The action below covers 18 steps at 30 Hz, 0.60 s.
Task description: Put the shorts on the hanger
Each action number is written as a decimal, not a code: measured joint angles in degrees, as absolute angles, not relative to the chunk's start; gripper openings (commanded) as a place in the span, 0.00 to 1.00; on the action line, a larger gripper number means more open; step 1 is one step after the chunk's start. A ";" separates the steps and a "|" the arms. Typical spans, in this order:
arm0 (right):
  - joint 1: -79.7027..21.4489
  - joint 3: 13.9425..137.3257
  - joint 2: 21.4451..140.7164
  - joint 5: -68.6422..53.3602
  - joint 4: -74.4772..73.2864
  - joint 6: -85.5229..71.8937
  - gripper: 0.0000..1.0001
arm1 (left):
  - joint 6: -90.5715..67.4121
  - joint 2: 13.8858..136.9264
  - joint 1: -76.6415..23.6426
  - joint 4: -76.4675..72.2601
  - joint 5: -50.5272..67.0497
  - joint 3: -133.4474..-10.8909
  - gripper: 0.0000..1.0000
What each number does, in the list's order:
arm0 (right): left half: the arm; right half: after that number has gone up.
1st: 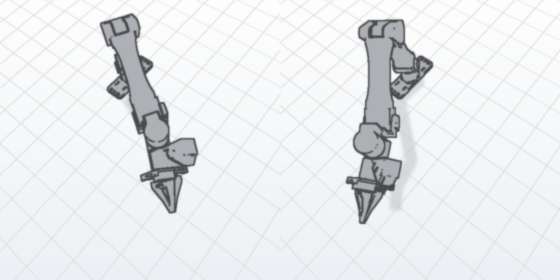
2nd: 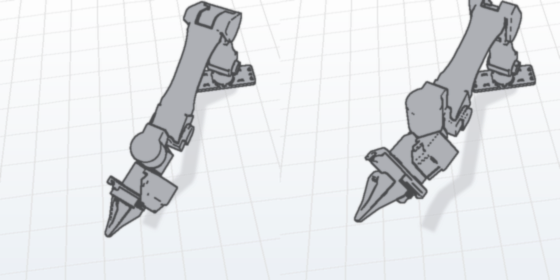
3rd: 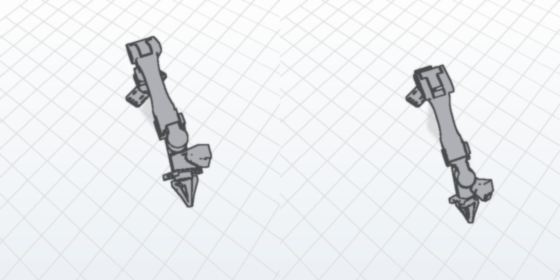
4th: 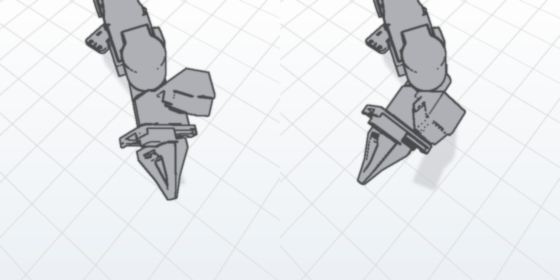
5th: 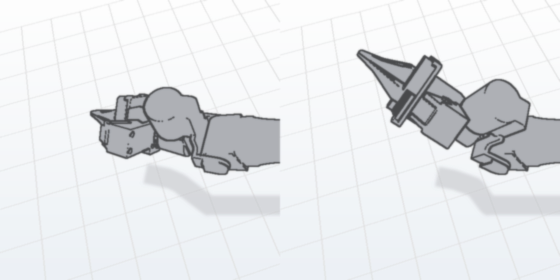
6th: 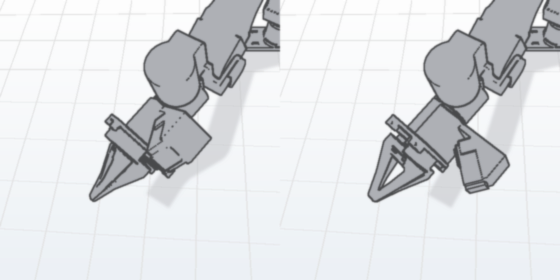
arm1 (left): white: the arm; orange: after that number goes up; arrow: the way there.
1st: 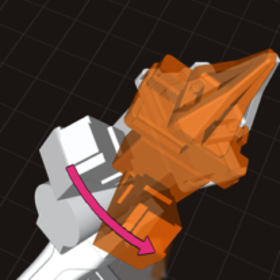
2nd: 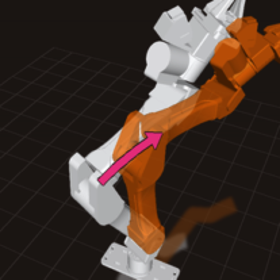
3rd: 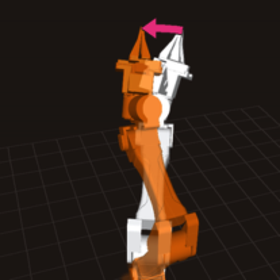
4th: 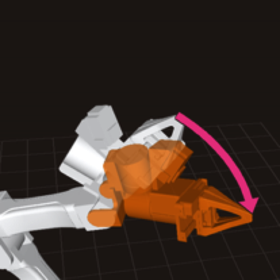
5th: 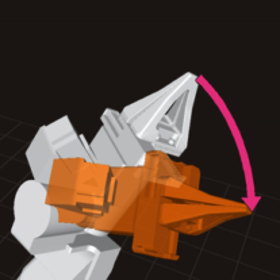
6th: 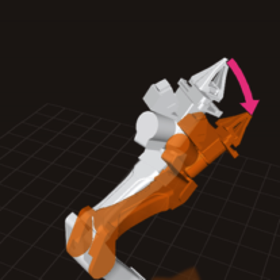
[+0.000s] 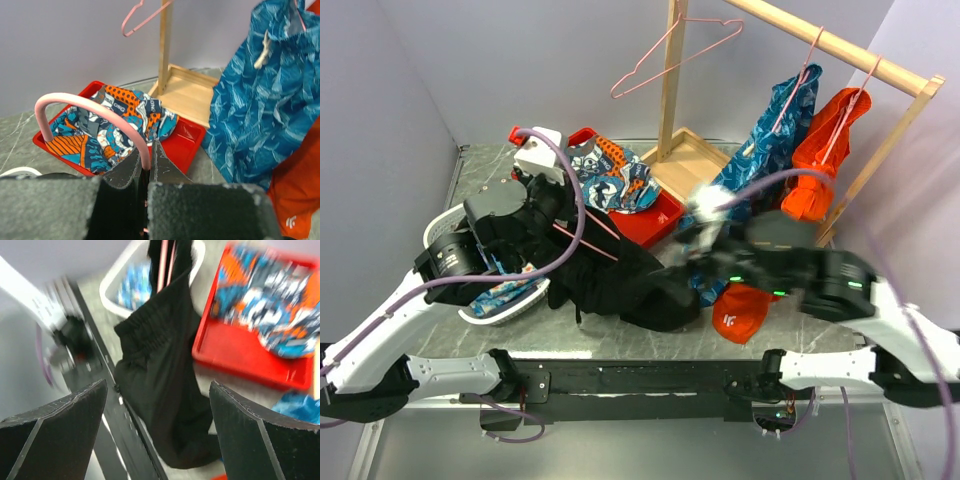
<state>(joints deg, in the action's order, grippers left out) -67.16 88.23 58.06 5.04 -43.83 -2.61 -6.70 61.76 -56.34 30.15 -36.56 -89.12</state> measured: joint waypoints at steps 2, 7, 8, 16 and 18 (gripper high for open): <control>-68.16 87.72 61.12 5.34 -45.17 -2.22 0.89 | -6.72 61.78 -56.34 30.70 -35.66 -88.82 0.01; -68.99 86.87 67.22 6.52 -48.21 -1.96 0.84 | -6.72 61.82 -56.34 31.57 -34.50 -88.40 0.01; -69.04 86.87 67.70 6.76 -48.51 -1.93 0.81 | -6.72 61.82 -56.34 31.66 -34.20 -88.27 0.01; -69.14 86.85 69.25 7.51 -48.77 -2.04 0.68 | -6.70 62.15 -56.36 32.01 -30.50 -87.09 0.01; -69.14 86.52 69.89 6.72 -48.49 -2.26 0.66 | -6.68 62.15 -56.36 31.99 -29.76 -86.70 0.01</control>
